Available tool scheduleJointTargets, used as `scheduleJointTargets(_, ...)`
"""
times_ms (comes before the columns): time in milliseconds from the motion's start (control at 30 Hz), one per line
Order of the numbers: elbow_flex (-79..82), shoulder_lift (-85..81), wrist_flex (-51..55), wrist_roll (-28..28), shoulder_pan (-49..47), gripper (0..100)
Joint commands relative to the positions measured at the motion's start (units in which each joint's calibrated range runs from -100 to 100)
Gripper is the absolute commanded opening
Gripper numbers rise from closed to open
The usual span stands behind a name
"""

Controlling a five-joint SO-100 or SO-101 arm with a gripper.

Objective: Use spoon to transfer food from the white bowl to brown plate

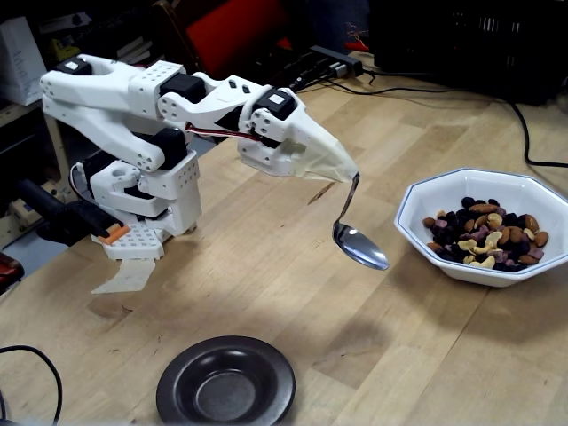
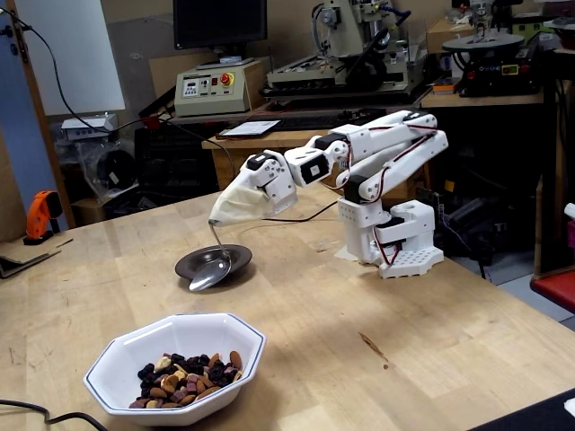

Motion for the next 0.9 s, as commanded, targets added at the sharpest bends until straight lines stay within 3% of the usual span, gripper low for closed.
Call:
scheduleJointTargets(0,-7.07,5.90,-4.77,0.00,0.17,4)
scheduleJointTargets(600,3.11,28.24,-47.85,0.39,0.17,4)
scheduleJointTargets(867,-0.52,43.55,-56.86,0.44,0.24,4)
